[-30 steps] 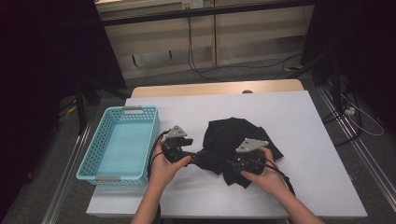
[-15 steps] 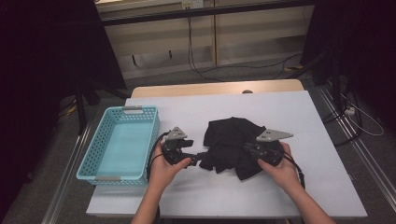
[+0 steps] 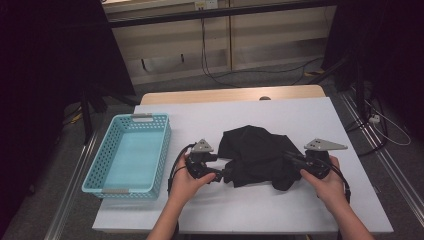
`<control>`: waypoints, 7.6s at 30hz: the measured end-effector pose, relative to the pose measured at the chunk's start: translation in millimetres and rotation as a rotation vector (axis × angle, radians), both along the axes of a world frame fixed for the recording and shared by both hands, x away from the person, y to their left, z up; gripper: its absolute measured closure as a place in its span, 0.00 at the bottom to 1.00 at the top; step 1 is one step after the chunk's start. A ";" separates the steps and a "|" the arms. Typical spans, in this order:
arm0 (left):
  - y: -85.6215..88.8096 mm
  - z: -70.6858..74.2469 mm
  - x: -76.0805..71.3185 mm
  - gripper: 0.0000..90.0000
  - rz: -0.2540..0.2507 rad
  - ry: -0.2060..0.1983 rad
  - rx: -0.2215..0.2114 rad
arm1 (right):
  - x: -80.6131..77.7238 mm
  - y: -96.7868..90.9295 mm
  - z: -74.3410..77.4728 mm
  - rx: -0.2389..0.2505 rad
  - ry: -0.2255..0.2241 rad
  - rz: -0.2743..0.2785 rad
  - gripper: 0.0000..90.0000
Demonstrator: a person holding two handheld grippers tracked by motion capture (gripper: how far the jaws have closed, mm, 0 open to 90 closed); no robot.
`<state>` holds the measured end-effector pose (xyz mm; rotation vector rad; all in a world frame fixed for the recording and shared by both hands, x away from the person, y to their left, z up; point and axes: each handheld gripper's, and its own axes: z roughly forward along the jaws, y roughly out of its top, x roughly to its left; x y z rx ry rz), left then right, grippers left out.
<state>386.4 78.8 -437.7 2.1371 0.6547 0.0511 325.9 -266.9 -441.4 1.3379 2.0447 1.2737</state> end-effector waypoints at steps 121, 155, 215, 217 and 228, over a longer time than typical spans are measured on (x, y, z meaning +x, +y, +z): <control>4.7 34.8 -8.3 0.27 0.033 -0.078 -0.021 | -8.0 47.3 7.5 -0.091 -0.075 0.122 0.27; 30.0 29.9 -0.8 0.22 0.148 -0.071 -0.035 | 2.2 90.8 -4.3 -0.154 -0.003 0.220 1.00; 29.2 19.9 12.0 0.18 0.159 -0.040 -0.039 | 4.7 61.3 10.1 -0.169 -0.008 0.113 0.39; 30.5 20.1 12.3 0.18 0.162 -0.035 -0.037 | 7.1 66.3 4.4 -0.194 0.005 0.124 0.42; 30.1 18.1 12.7 0.18 0.162 -0.030 -0.036 | 9.7 66.9 -9.4 -0.316 0.011 0.124 0.81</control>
